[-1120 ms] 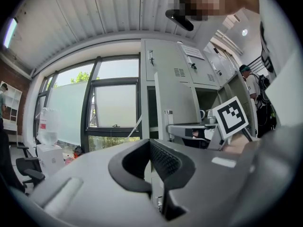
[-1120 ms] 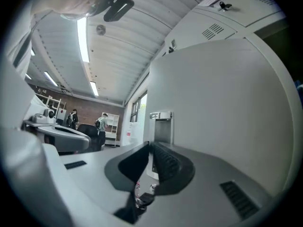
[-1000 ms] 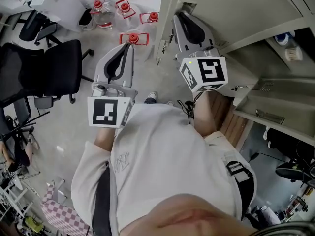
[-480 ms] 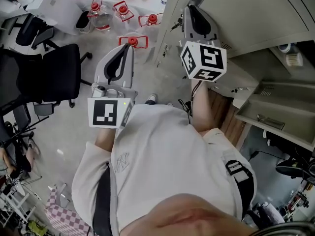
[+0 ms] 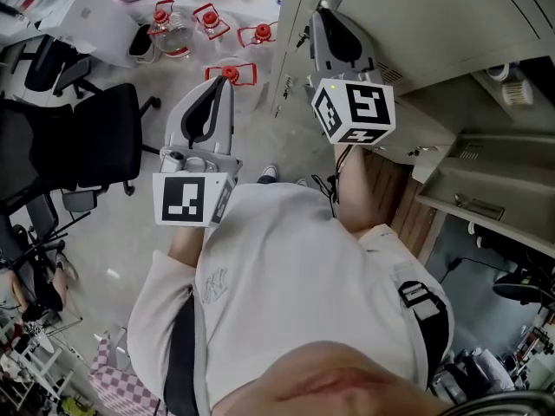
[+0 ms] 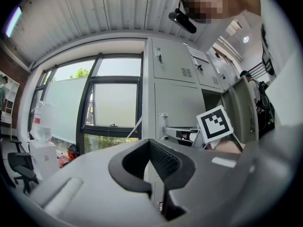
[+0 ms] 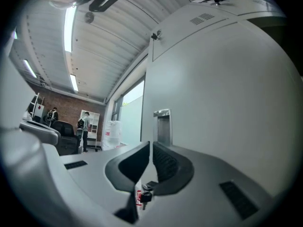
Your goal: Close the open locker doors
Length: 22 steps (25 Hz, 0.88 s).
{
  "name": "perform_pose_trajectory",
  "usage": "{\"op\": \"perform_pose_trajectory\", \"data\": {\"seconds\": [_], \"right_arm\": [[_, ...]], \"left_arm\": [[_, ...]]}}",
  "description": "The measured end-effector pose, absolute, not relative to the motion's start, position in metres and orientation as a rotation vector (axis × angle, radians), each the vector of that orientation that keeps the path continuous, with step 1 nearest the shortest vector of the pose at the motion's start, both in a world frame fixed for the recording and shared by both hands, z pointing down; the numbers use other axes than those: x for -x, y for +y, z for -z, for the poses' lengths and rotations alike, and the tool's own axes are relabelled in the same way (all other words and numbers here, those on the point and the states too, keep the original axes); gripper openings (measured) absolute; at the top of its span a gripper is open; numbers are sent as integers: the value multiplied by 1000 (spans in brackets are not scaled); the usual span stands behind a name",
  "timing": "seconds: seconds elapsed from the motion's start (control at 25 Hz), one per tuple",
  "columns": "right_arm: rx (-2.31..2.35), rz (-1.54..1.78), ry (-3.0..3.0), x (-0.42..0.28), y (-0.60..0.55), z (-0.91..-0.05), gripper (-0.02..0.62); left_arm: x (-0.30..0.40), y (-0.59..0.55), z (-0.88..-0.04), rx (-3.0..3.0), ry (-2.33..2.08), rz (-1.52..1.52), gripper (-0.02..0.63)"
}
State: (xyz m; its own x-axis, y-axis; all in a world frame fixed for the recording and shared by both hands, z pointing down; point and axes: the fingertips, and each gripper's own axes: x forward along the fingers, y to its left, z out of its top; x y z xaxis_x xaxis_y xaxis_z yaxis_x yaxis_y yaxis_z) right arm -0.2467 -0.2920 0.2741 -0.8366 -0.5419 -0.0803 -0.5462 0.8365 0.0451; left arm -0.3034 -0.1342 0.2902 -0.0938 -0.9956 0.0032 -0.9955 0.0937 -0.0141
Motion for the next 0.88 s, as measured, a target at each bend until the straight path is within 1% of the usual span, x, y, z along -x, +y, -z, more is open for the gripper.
{"op": "perform_pose_trajectory", "data": {"seconds": [0.2,0.36,0.56,0.88], "right_arm": [[793,-40,2933,223,-249,-259,20],[819,20,2925,182,-227,-261,18],[1005,19,2850,101,-216,-256,17],[1395,39,2678,-42,-200,-264,16]], "left_arm": [[284,-143,-277,2195,2228,-8,2],[240,-163,-277,2332,2073,-14,2],[164,-188,-278,2538,1841,-7,2],[19,-201,-282,2807,1423,-18,2]]}}
